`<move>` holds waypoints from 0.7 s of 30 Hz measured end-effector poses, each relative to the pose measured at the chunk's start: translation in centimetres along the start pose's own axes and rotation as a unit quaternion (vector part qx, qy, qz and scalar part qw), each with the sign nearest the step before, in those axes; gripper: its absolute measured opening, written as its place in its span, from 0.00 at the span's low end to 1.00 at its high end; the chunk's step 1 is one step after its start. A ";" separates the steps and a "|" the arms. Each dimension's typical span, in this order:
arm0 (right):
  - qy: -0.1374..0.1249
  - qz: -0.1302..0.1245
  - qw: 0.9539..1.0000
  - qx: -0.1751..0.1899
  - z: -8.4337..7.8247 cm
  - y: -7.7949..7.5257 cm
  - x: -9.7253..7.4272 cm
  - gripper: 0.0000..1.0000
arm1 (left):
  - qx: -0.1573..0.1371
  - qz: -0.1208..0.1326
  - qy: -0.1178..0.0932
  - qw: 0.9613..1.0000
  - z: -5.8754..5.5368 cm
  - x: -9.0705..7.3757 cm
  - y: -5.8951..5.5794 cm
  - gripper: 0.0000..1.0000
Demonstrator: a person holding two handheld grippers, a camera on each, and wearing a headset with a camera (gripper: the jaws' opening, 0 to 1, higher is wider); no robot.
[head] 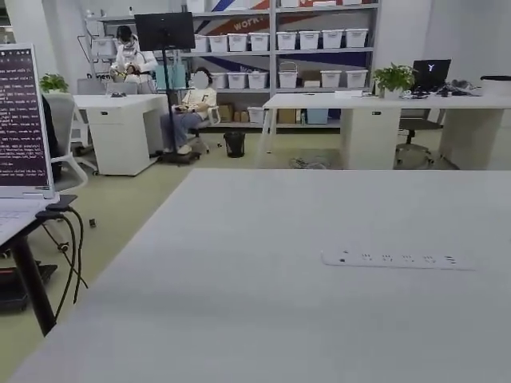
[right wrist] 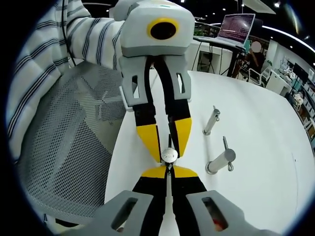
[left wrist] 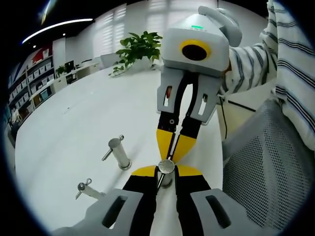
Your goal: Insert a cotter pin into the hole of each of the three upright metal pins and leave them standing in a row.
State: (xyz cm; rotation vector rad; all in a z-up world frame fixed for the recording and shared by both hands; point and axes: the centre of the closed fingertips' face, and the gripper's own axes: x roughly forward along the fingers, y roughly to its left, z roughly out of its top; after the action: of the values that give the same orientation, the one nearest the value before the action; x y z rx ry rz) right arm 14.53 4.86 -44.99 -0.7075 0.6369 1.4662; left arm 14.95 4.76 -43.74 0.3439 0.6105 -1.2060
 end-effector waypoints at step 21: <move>-0.039 -0.011 0.999 0.032 0.4 0.0 0.6 0.18 | -0.029 -0.001 -0.017 0.999 -0.1 -0.6 -0.4 0.37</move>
State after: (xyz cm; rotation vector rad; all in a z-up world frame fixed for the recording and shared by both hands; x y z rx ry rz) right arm 14.50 5.56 -45.23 -0.6041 0.6108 1.4396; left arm 14.39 5.11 -43.41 0.2734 0.6143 -1.1909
